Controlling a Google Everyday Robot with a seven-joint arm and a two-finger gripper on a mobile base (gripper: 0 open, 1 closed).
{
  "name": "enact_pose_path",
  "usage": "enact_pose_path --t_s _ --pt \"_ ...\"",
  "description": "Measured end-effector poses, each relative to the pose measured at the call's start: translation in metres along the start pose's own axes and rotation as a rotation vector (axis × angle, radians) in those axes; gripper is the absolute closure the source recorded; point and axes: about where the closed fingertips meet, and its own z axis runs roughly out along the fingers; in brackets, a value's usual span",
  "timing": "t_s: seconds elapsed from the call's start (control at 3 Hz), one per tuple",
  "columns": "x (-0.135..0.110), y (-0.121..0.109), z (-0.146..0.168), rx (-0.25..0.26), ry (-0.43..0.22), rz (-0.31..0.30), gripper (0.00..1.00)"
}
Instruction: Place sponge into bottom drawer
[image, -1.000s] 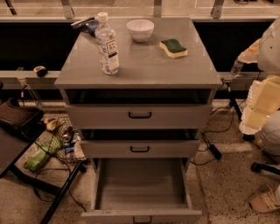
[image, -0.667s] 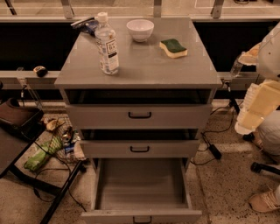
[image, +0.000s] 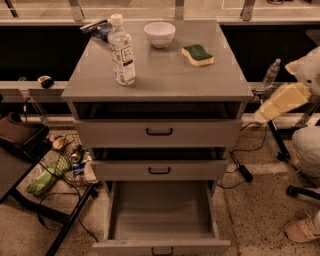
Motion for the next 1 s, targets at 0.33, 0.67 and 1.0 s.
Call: enact_pose_path --t_s 0.33,0.67,1.0 --pt "-0.030 -0.054 0.037 0.029 -0.133 0.059 0.00" --pt "-0.054 -0.075 0.064 0.034 -0.180 0.034 0.00" --pt "-0.054 -0.075 0.064 0.034 -0.181 0.034 0.00"
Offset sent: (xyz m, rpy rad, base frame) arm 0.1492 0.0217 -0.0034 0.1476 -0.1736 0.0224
